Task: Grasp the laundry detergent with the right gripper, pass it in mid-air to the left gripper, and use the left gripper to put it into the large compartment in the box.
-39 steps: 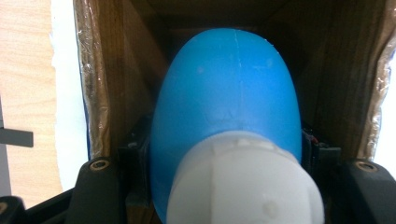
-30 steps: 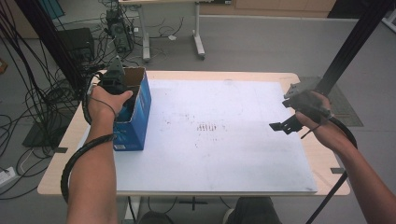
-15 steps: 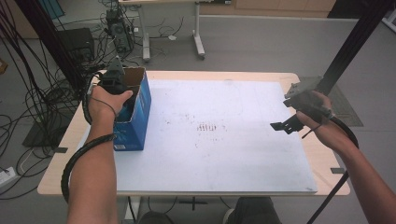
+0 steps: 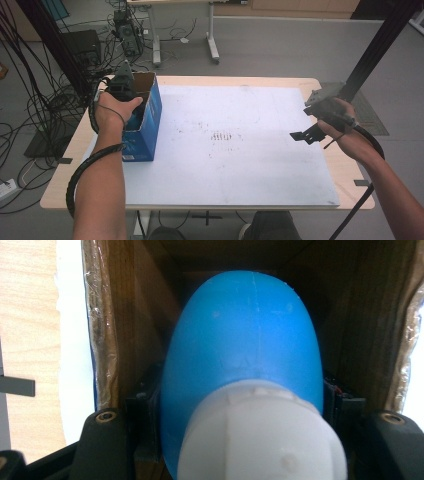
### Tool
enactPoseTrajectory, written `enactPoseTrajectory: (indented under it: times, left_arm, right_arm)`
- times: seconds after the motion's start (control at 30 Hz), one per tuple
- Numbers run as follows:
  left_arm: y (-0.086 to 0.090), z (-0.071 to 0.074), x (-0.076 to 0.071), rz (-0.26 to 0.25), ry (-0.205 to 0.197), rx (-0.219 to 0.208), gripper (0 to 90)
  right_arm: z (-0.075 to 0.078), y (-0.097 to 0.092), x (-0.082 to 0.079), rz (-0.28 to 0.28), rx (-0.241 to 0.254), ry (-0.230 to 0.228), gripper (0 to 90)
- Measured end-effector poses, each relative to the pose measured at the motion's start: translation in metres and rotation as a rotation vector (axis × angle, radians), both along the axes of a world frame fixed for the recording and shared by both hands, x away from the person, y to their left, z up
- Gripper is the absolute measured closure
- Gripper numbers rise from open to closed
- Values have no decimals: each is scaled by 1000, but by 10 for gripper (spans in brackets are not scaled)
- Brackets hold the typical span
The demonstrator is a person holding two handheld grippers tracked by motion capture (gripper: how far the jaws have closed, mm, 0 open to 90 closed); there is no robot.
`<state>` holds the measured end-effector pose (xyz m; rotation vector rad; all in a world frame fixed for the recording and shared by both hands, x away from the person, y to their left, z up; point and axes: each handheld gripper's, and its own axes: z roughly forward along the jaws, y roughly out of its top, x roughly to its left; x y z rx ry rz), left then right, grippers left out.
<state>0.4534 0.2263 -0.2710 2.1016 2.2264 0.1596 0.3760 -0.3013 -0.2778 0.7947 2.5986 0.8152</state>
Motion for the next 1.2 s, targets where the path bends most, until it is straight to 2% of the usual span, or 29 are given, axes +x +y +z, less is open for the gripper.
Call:
enactPoseTrajectory:
  times: [1.2]
  left_arm:
    - [3, -1, 0, 5, -8, -4, 363]
  right_arm:
    - [2, 4, 0, 3, 4, -4, 2]
